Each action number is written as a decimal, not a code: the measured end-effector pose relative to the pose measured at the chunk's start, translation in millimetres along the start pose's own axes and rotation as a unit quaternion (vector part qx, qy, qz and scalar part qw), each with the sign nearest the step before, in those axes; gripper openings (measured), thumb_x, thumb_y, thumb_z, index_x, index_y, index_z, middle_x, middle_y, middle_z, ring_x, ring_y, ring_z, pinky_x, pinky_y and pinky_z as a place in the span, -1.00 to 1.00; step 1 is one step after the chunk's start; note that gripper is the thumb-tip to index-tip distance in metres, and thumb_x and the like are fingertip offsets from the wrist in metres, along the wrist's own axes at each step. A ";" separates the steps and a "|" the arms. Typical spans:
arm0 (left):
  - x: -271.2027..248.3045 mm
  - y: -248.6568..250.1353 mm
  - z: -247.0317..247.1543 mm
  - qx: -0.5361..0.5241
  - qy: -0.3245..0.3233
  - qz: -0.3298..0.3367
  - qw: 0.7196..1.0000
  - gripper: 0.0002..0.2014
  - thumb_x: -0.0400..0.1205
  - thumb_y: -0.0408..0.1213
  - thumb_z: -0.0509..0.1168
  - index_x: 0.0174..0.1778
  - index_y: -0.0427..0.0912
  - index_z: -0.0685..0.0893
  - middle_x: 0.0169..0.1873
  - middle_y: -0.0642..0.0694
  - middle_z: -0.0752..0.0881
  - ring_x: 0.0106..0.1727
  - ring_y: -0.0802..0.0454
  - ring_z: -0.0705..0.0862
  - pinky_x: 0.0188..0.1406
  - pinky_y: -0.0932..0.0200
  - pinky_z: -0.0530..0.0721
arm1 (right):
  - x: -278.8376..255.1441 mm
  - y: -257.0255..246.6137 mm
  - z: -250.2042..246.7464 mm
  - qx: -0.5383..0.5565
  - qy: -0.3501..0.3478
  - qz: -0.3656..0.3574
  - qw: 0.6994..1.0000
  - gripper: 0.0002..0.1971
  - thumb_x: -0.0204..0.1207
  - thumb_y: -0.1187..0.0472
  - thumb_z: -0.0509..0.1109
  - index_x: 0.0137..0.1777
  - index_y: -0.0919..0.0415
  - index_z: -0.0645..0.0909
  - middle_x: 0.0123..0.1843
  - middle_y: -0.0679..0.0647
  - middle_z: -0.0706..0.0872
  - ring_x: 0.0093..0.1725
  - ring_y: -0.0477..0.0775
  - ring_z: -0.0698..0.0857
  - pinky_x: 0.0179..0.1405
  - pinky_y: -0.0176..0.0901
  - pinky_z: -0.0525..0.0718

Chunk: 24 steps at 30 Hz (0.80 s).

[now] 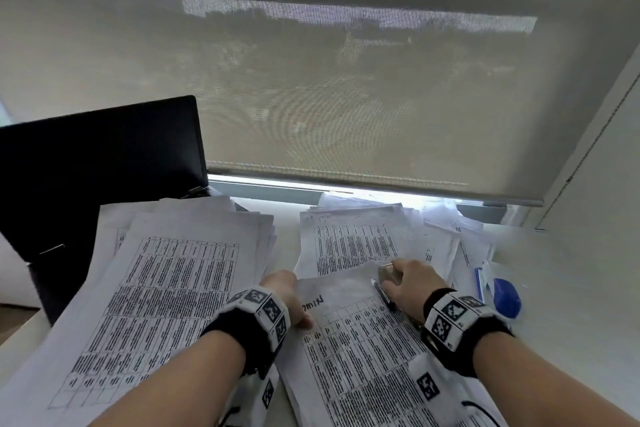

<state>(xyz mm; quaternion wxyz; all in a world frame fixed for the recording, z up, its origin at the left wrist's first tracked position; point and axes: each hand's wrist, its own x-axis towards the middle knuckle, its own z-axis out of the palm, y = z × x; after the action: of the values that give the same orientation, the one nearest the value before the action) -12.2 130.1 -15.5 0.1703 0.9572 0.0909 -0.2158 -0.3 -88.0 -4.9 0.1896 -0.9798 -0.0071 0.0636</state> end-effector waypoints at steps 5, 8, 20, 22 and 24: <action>-3.3 23.1 -7.1 0.009 -0.011 0.071 0.997 -0.01 0.40 -0.24 0.62 0.60 0.02 0.09 0.38 -0.17 0.58 0.30 -0.16 0.62 0.28 -0.04 0.62 | 0.7 1.7 2.1 0.009 0.008 -0.002 1.000 -0.75 0.55 0.00 0.36 0.12 0.12 0.57 0.08 0.08 0.66 0.02 0.03 0.63 0.14 -0.14 0.63; 5.2 48.4 -11.5 0.012 -0.003 0.123 0.992 -0.21 0.43 -0.13 0.59 0.52 -0.02 0.33 0.41 -0.09 0.57 0.33 -0.10 0.59 0.36 -0.02 0.58 | 3.1 3.4 1.3 -0.005 -0.001 -0.008 1.000 -0.72 0.57 -0.01 0.33 0.17 0.13 0.55 0.10 0.09 0.62 0.00 0.02 0.61 0.14 -0.16 0.62; 37.7 77.7 1.8 -0.037 0.050 0.254 0.965 -0.86 0.61 -0.15 0.40 0.05 0.08 0.80 0.14 0.15 0.75 0.05 0.23 0.61 0.10 0.30 0.52 | 5.8 6.6 3.0 -0.011 -0.014 -0.015 1.000 -0.81 0.60 0.00 0.29 0.06 0.09 0.48 0.13 0.10 0.53 0.04 0.07 0.62 0.19 -0.08 0.62; 39.2 81.9 1.6 -0.038 0.063 0.243 0.967 -0.87 0.61 -0.19 0.42 0.02 0.02 0.84 0.04 0.14 0.80 -0.03 0.25 0.66 0.06 0.34 0.57 | 6.0 6.4 3.1 -0.017 -0.019 -0.009 1.000 -0.75 0.60 0.01 0.29 0.15 0.14 0.51 0.17 0.11 0.51 0.10 0.10 0.64 0.21 -0.07 0.62; 42.3 85.8 2.4 -0.024 0.068 0.231 0.970 -0.88 0.59 -0.20 0.45 0.00 -0.03 0.85 -0.04 0.12 0.82 -0.04 0.23 0.71 0.13 0.28 0.66 | 6.1 5.6 2.4 -0.018 -0.021 -0.010 1.000 -0.72 0.59 0.01 0.30 0.20 0.14 0.50 0.21 0.12 0.50 0.12 0.10 0.64 0.21 -0.08 0.61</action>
<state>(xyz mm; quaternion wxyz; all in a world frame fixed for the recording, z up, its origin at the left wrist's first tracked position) 45.8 54.1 -11.7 0.2315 0.9604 -0.1158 -0.1032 5.4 -92.1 -9.9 0.1722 -0.9814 -0.0218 0.0822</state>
